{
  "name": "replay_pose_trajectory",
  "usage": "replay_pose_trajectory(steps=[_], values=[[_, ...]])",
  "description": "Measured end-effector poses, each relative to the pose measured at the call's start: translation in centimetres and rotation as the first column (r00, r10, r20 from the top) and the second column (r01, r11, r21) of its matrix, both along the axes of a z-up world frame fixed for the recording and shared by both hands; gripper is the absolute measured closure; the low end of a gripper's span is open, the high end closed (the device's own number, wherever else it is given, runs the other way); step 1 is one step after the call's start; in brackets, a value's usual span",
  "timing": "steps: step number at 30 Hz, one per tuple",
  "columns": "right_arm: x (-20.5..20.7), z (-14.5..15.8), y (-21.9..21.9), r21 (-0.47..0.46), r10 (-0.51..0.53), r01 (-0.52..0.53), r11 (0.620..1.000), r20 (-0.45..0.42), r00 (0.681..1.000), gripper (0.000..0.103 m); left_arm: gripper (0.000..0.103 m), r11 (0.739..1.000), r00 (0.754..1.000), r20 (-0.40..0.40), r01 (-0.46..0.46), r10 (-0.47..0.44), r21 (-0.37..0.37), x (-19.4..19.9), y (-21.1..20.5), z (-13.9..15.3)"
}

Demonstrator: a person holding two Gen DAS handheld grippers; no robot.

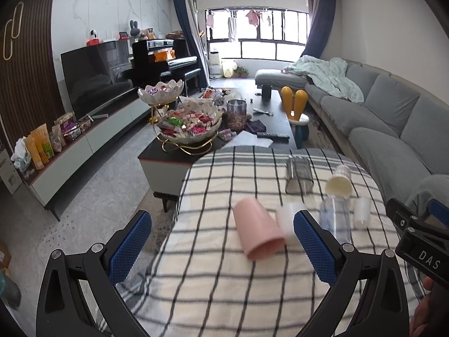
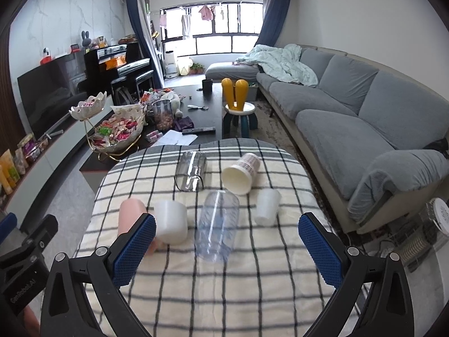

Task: Flip cup upside down
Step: 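Reach the right gripper to the clear glass cup and grasp it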

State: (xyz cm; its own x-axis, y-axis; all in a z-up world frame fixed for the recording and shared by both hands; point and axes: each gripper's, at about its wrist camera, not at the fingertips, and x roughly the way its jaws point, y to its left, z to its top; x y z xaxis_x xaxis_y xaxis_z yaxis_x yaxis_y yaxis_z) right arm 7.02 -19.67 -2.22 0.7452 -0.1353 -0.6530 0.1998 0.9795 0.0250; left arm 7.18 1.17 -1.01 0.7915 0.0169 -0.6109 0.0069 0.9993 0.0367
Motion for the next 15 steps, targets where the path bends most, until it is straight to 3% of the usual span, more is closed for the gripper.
replay_pose_trajectory(steps=[8,15], values=[[8.7,-1.7,0.3,0.035,0.018,-0.015,0.999,-0.082,0.996,0.001,0.000,1.000,1.000,0.012,-0.022,0.022,0.006,6.7,0.8,-0.9],[17.9,-5.5,0.5,0.070,0.018,-0.003,0.998,-0.207,0.978,0.001,0.000,1.000,1.000,-0.014,-0.003,0.003,0.029,13.4,0.9,-3.3]])
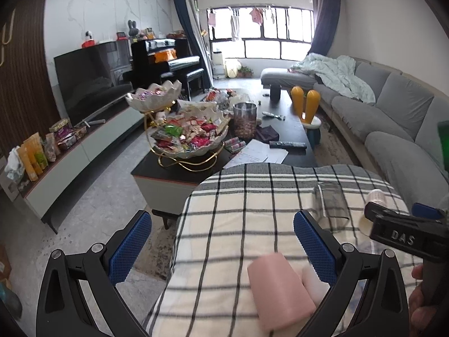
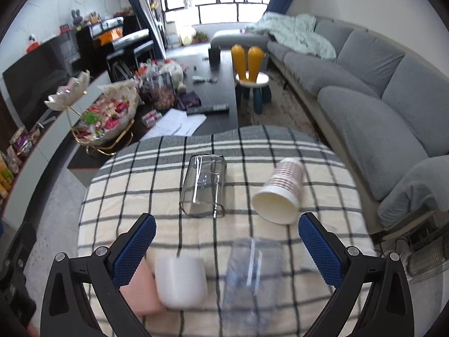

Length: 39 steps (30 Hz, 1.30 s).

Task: Flip cup upside down
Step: 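Reach the right gripper to the clear glass cup and grasp it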

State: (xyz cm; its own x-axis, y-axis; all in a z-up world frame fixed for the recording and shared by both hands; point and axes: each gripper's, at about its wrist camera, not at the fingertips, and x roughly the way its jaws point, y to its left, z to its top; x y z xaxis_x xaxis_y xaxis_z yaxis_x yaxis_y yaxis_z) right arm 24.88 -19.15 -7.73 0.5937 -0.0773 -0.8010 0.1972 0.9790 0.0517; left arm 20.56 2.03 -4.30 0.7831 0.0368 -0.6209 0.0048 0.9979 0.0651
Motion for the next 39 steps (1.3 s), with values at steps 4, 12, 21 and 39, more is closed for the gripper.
replay_pose_trajectory(steps=[4,12,21,39], values=[[4.4,-2.7,0.4,0.008,0.001,0.000,1.000,-0.076,0.997,0.001,0.000,1.000,0.999,-0.030,0.022,-0.022,0.003,3.8,0.1,-1.9],[11.0,-7.4,1.1,0.029,-0.009,0.016,0.999,-0.222,0.975,0.001,0.000,0.999,0.994,-0.100,0.038,-0.039,-0.010,8.7,0.6,-5.2],[13.7,-11.1,0.9,0.025,-0.043,0.054,0.998,-0.328,0.944,0.004,0.000,0.999,0.990,-0.136,0.036,-0.039,-0.025,10.7,0.9,-7.2],[11.1,-8.4,1.4,0.089,-0.007,0.032,0.995,-0.265,0.964,0.036,0.000,0.998,0.991,-0.131,0.035,-0.040,-0.045,7.9,1.9,-4.9]])
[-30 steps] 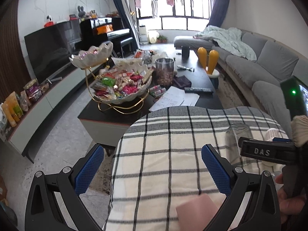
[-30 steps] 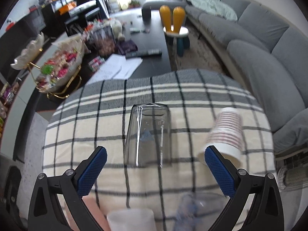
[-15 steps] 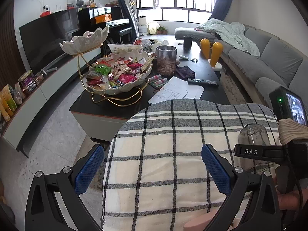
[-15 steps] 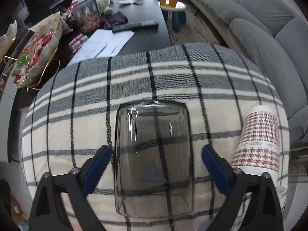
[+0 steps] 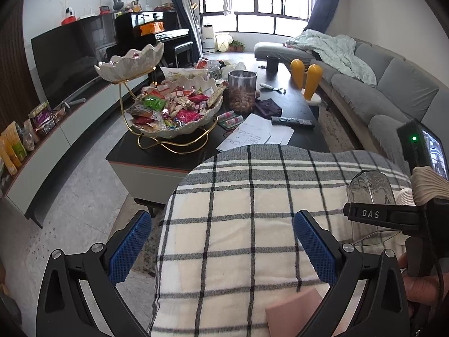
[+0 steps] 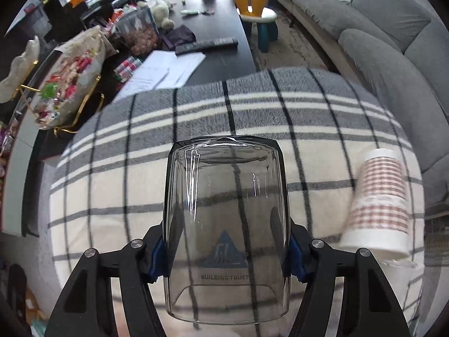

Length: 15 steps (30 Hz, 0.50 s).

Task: Flip cup upside down
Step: 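Reach the right gripper to the clear glass cup and grasp it, then lift the clear glass cup with the right gripper and carry it toward the left gripper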

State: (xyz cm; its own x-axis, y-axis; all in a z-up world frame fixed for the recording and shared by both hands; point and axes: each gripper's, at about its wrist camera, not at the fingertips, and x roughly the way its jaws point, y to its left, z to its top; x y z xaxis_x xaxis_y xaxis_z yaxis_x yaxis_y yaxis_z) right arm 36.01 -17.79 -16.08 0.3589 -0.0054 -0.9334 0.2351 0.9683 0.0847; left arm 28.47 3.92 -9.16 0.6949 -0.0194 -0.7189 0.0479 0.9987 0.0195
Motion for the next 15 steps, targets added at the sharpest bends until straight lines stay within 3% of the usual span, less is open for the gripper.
replay_pose_trajectory(steps=[8,15], values=[[-7.6,5.4,1.7,0.018,0.052,-0.053,0.998,0.067,0.996,0.036,0.000,1.000,0.999,0.045,-0.002,0.001,0.018,-6.5,1.3,3.8],[-17.0,6.2,3.4,0.052,0.077,-0.080,0.995,0.060,0.995,0.036,0.000,0.999,0.999,0.046,0.015,-0.016,0.032,-14.1,2.5,4.6]])
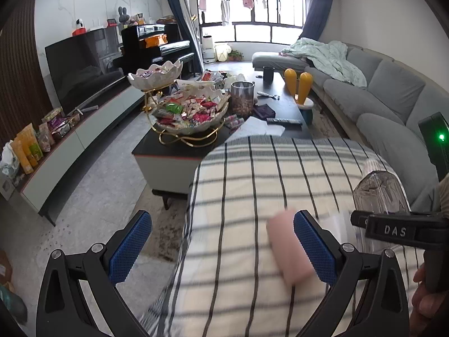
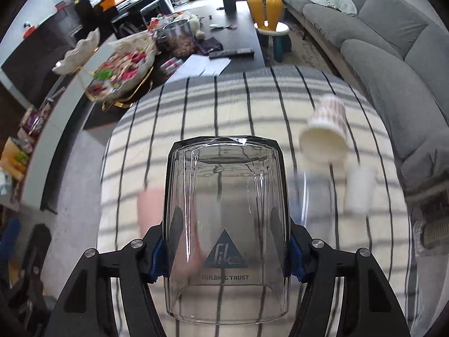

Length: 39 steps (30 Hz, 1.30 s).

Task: Flip cup upside down
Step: 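Lift the clear glass cup with the right gripper and carry it toward the left gripper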

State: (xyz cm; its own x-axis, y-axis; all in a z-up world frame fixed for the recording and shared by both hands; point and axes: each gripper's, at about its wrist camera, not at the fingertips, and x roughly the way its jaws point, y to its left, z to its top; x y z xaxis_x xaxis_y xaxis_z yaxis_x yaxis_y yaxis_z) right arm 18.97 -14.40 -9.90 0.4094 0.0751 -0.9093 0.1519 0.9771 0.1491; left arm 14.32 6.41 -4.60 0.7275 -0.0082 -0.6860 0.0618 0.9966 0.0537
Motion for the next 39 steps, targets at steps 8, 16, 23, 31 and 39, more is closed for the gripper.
replay_pose_trajectory(steps=[8,16,23,31,39], values=[[-8.3,-3.1,1.8,0.013,0.027,-0.026,1.000,-0.066,0.997,0.036,0.000,1.000,1.000,-0.021,0.010,-0.010,0.003,-7.2,1.0,-1.7],[-11.6,-7.4,3.6,0.002,0.039,-0.040,0.999,-0.145,0.989,0.036,0.000,1.000,0.998,-0.061,0.027,-0.026,0.001,-11.0,2.0,-4.4],[-11.6,-9.5,4.3,-0.018,0.042,-0.046,0.999,-0.197,0.980,0.036,0.000,1.000,0.996,-0.083,0.023,-0.024,-0.008,-12.0,2.6,-5.6],[-11.5,-10.5,4.1,-0.006,0.031,-0.033,0.999,-0.216,0.976,0.036,0.000,1.000,0.995,-0.097,0.014,-0.016,-0.020,-12.1,2.7,-6.0],[-12.7,-8.2,3.2,0.045,0.042,-0.036,0.998,-0.150,0.988,0.022,0.000,1.000,0.996,-0.089,0.023,-0.023,0.000,-12.6,1.9,-5.3]])
